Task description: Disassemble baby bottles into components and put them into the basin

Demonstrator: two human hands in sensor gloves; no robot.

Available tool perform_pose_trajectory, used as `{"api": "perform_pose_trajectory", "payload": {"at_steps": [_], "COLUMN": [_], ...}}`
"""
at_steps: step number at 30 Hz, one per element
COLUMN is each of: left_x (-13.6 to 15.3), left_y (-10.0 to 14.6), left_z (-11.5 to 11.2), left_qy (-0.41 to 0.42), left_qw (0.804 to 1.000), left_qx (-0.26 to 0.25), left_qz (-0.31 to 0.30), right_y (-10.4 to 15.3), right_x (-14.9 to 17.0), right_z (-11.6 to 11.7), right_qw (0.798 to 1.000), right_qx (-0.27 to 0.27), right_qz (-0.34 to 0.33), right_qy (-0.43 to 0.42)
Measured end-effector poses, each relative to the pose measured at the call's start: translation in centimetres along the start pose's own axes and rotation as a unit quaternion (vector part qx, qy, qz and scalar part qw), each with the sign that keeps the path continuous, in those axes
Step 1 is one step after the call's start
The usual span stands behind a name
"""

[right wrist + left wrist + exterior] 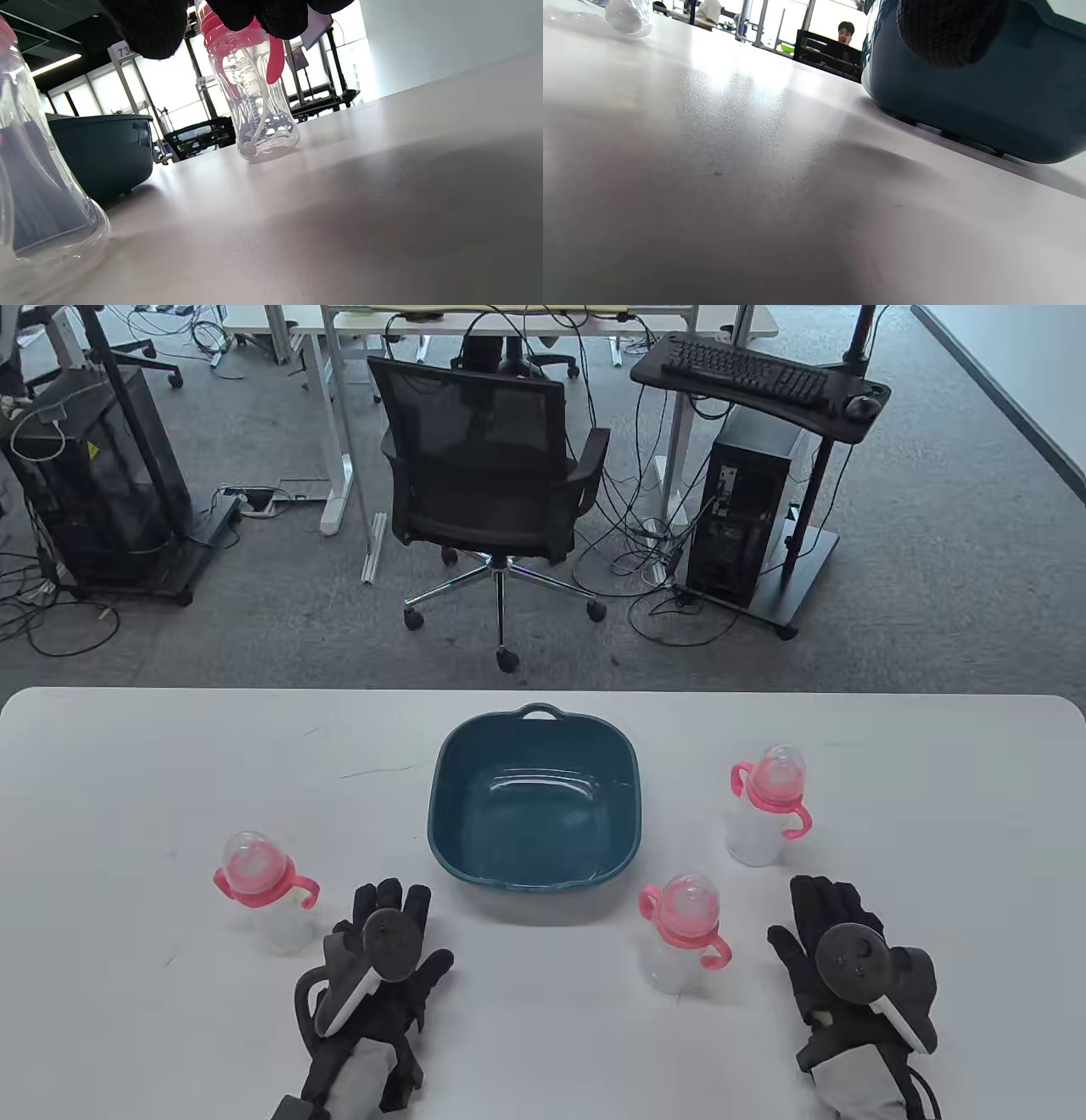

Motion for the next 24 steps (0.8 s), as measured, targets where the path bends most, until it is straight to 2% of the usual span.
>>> {"api": "perform_pose_trajectory", "payload": {"at_steps": [18, 24], "left_x": [-0.3, -0.2], "left_y": [0.1, 0.3], "left_z": [0.5, 1.1], "left_qy": [0.012, 0.02], "left_qw": [1.0, 1.0], "left_qx": [-0.002, -0.008], "left_qz": [-0.006, -0.006], "right_y": [0.0, 0.4], "right_x": [0.1, 0.4], "right_z": [-0.3, -1.9], "right_qw": [1.0, 0.997], "right_qx": [-0.003, -0.023], "right_qz": [-0.004, -0.017], "right_qy": [-0.028, -0.067]}}
Point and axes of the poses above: the tracker on the back of each hand, its own x axis roughly to the little-finger side, its own y axis roughly from the fingertips to the wrist, z = x × y, the point moved 5 cm from there along -y, roughly from the wrist to the fingertips, and after that the axes turned 15 degrees about y, right-handed, at the moved point
